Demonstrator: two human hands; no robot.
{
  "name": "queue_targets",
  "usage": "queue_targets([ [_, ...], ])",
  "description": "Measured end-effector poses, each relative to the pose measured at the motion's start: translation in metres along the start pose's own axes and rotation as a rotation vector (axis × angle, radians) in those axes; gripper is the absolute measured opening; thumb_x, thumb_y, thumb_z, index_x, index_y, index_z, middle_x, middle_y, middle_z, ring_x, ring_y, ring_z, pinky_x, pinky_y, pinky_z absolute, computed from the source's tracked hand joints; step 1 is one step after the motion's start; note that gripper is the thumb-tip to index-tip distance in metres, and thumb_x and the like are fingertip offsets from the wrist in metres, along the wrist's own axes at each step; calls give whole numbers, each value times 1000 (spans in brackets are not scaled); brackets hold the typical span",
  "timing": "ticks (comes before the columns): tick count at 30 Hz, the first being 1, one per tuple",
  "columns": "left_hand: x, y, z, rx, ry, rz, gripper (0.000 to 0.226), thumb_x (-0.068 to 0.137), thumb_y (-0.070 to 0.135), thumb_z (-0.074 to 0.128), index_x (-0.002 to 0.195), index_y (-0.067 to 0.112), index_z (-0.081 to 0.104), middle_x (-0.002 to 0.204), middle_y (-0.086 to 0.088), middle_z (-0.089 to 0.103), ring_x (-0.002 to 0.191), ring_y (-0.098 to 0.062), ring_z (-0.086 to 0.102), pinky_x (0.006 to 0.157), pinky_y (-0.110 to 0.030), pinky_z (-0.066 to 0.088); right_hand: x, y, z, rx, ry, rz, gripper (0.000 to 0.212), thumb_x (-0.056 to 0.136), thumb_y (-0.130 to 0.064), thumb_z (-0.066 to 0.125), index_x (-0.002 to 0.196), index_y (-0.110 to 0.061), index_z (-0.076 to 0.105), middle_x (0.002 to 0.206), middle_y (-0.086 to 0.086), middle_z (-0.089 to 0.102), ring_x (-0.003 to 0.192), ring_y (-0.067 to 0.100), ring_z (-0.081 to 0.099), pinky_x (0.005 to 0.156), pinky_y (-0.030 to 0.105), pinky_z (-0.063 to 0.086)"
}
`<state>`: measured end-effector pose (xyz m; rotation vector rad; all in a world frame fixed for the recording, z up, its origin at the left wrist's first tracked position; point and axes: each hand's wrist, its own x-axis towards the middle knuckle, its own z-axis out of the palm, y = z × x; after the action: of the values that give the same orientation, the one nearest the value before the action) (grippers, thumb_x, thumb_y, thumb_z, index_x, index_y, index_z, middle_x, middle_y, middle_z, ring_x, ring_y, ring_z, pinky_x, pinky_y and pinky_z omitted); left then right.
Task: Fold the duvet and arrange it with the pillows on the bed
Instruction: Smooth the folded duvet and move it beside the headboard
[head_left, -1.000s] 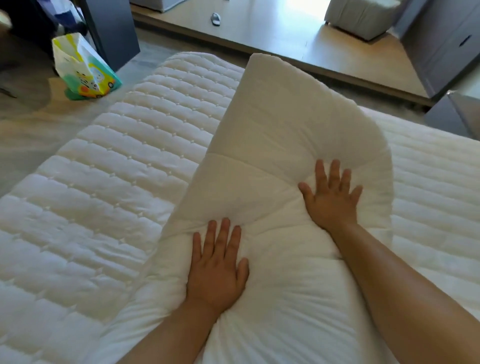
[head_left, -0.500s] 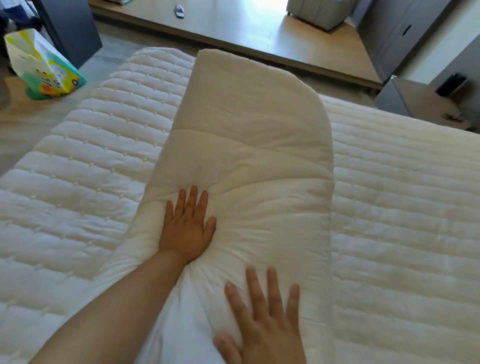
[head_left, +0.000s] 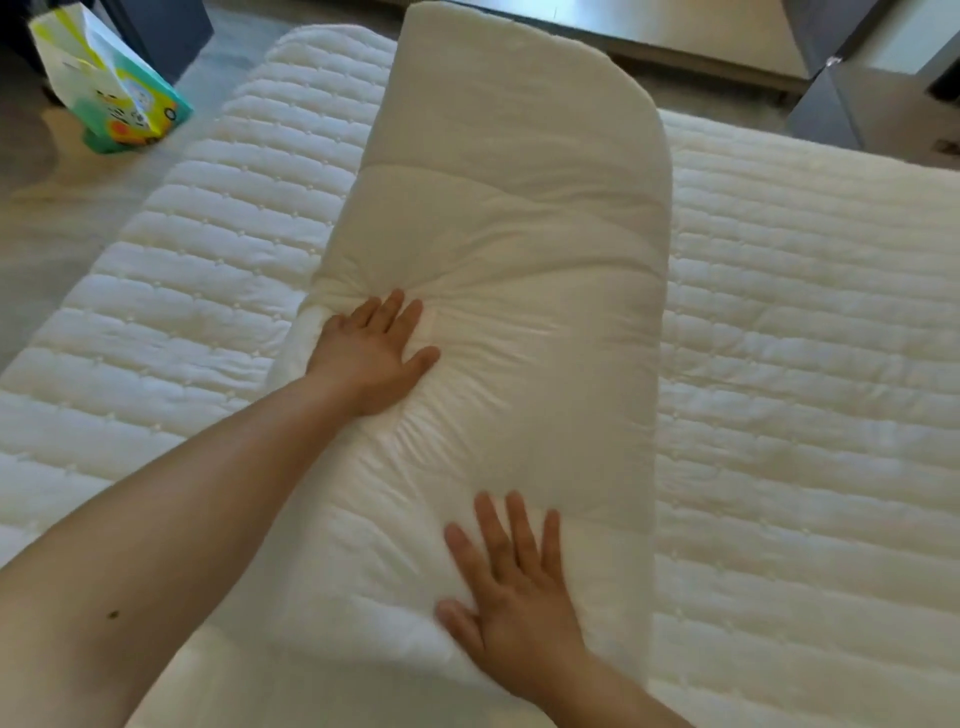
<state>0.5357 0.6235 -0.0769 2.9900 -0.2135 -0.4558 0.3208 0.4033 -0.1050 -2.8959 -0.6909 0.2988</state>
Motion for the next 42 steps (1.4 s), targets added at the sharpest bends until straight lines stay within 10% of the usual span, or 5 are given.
queue_targets([
  [9, -7, 7, 57, -17, 208, -55, 77, 93, 62, 14, 155, 16, 22, 162, -11, 19, 149, -32, 18, 116, -61, 8, 118, 96, -127, 245, 678, 89, 38, 92, -44, 47, 116, -20, 64, 129, 6, 55, 116, 25, 51, 94, 44, 40],
  [14, 3, 10, 79, -25, 238, -46, 74, 97, 59, 14, 152, 11, 28, 160, -14, 24, 148, -34, 22, 115, -63, 16, 292, 200, -197, 111, 345, 499, 75, 86, -74, 26, 149, -41, 2, 161, 0, -8, 146, 33, -8, 113, 61, -1],
  [21, 43, 1, 121, 11, 379, -28, 71, 100, 55, 16, 151, 8, 30, 159, -15, 25, 147, -34, 21, 115, -61, 17, 408, 264, -110, 38, 39, 542, 77, 80, -82, 10, 148, -48, -2, 161, -7, -3, 146, 34, -7, 108, 68, -6],
  [32, 64, -8, 119, -3, 297, -12, 71, 99, 57, 15, 153, 13, 28, 161, -9, 23, 148, -28, 23, 117, -52, 16, 418, 270, -87, -81, 13, 601, 75, 82, -77, 4, 149, -44, -4, 161, -1, -2, 145, 36, -6, 105, 70, -6],
  [42, 70, -40, 59, -224, 49, -5, 85, 77, 82, 6, 149, 43, 28, 157, 20, 20, 147, -13, 22, 115, -40, 27, 172, 208, -95, 887, 372, 835, 79, 80, -66, 55, 145, -25, 34, 148, 6, 39, 132, 25, 39, 108, 47, 35],
])
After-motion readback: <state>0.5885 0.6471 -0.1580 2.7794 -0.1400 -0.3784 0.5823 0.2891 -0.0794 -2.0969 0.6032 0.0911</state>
